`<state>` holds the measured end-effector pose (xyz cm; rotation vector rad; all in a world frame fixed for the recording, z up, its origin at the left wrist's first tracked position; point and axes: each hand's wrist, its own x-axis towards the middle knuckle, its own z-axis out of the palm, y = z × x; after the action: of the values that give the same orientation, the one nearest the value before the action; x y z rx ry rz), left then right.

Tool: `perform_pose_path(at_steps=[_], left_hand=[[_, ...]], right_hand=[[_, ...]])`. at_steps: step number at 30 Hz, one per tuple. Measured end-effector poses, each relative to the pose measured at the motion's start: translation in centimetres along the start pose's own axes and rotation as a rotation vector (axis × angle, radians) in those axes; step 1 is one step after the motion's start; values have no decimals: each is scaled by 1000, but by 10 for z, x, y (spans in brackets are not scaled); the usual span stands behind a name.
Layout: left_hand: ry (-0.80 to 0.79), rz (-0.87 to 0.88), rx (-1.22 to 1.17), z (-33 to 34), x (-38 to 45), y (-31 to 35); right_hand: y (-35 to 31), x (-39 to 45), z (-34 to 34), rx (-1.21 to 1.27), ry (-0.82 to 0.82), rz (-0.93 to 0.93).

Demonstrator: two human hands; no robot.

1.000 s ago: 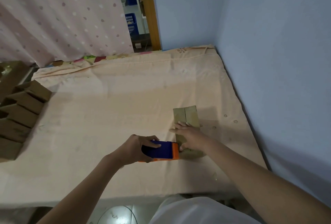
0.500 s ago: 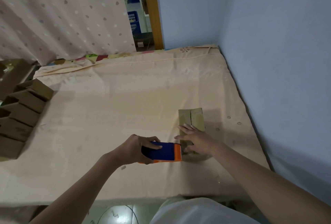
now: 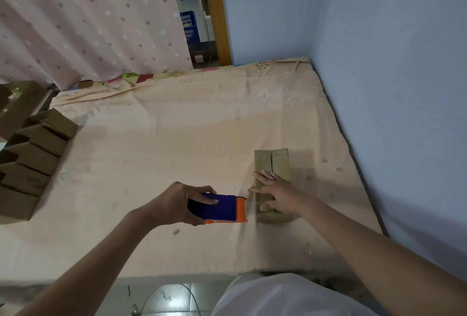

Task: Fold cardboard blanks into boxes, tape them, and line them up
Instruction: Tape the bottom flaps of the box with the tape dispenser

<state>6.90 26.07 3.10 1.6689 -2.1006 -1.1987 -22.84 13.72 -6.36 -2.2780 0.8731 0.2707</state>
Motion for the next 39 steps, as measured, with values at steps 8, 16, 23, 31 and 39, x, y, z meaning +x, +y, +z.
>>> perform_pose_path(at_steps=[8, 16, 23, 31, 39], left_hand=[[-132, -44, 206, -5, 24, 3], [-234, -5, 465, -4, 64, 29], [-216, -330, 615, 8, 76, 13], [-23, -348, 740, 54, 81, -31], [41, -378, 384, 136, 73, -21]], right_hand=[[3, 0, 2, 32, 17, -13], [2, 3, 2, -20, -17, 37], [13, 10, 11, 11, 46, -35], [13, 9, 9, 37, 48, -44], [13, 9, 10, 53, 57, -45]])
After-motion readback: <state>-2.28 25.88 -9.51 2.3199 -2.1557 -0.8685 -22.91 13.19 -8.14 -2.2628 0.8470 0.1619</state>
